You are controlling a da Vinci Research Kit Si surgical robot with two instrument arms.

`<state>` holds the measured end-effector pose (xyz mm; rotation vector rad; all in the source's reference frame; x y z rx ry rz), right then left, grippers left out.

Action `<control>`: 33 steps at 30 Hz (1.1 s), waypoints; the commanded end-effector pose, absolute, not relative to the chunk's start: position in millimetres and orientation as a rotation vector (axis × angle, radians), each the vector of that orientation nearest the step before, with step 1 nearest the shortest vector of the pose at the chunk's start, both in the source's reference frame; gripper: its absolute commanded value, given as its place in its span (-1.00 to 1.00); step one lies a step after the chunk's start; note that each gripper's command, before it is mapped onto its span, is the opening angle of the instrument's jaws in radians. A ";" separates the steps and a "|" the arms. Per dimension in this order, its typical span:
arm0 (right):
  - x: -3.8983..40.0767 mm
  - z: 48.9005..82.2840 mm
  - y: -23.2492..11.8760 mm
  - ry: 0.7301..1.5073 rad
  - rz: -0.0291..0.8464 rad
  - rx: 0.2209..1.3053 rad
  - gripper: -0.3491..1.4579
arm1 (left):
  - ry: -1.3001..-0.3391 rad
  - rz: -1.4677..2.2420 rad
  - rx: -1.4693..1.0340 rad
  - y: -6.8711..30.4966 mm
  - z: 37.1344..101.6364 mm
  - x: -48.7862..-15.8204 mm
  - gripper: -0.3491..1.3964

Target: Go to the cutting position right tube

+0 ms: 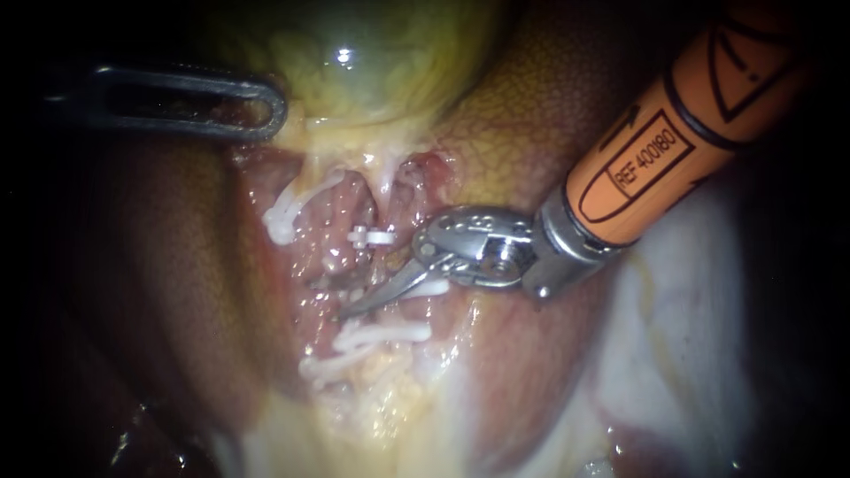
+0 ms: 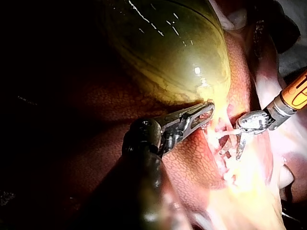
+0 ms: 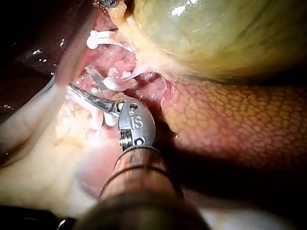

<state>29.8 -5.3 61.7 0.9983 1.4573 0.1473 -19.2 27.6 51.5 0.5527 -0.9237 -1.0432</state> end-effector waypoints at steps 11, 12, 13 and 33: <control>29.9 60.2 -4.7 1.499 0.173 1.013 0.24 | -0.924 -1.043 0.553 27.6 51.5 -19.2 -1.00; 29.9 59.9 -4.6 1.502 0.175 1.015 0.24 | -0.924 -1.043 0.553 27.6 51.5 -19.2 -1.00; 29.9 59.4 -4.5 1.512 0.180 1.018 0.26 | -0.924 -1.043 0.553 27.6 51.5 -19.2 -1.00; 30.0 56.0 -3.6 1.522 0.193 1.035 0.39 | -0.924 -1.043 0.553 27.6 51.5 -19.2 -1.00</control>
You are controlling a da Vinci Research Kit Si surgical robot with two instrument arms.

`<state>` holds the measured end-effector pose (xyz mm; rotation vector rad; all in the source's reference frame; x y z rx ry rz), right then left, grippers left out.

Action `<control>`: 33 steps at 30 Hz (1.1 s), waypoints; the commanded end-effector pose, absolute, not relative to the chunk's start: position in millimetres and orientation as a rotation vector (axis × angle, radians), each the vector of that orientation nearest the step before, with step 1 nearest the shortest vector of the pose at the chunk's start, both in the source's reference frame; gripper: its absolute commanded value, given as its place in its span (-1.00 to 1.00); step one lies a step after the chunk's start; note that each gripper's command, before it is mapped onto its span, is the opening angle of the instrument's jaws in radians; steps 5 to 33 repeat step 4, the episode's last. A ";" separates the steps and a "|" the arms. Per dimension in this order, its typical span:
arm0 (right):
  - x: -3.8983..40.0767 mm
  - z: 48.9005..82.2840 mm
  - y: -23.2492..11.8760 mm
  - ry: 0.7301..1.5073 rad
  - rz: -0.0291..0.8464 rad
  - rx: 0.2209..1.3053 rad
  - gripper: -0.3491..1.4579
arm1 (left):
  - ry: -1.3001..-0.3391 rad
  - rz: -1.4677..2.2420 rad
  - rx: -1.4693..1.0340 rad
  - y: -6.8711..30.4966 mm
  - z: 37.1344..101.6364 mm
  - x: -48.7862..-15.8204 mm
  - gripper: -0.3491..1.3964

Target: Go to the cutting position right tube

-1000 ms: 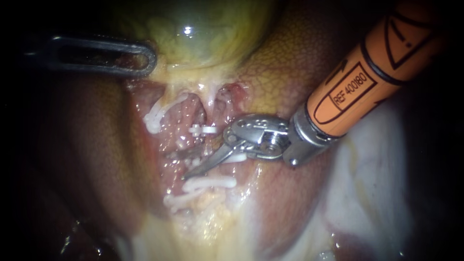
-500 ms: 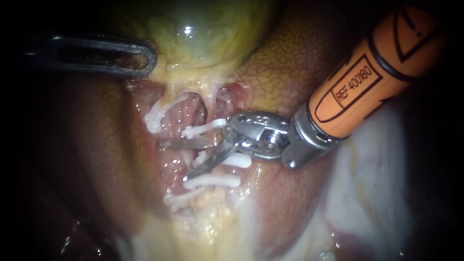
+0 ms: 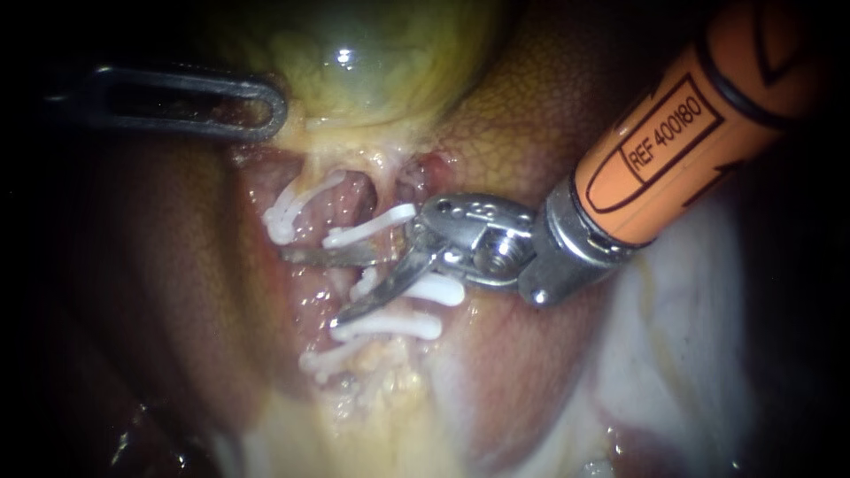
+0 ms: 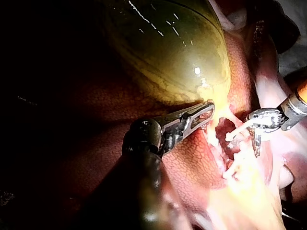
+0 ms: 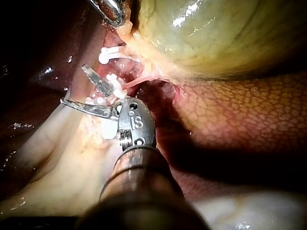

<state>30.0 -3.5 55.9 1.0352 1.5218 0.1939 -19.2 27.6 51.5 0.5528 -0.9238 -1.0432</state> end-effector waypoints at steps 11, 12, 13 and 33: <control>30.0 56.1 -3.7 1.521 0.194 1.033 0.37 | -0.924 -1.043 0.553 27.6 51.5 -19.2 -1.00; 30.0 56.1 -3.7 1.521 0.194 1.033 0.37 | -0.924 -1.043 0.553 27.6 51.5 -19.2 -1.00; 30.0 56.1 -3.7 1.521 0.194 1.033 0.37 | -0.924 -1.043 0.553 27.6 51.5 -19.2 -1.00; 30.0 56.1 -3.7 1.521 0.194 1.033 0.37 | -0.924 -1.043 0.553 27.6 51.5 -19.2 -1.00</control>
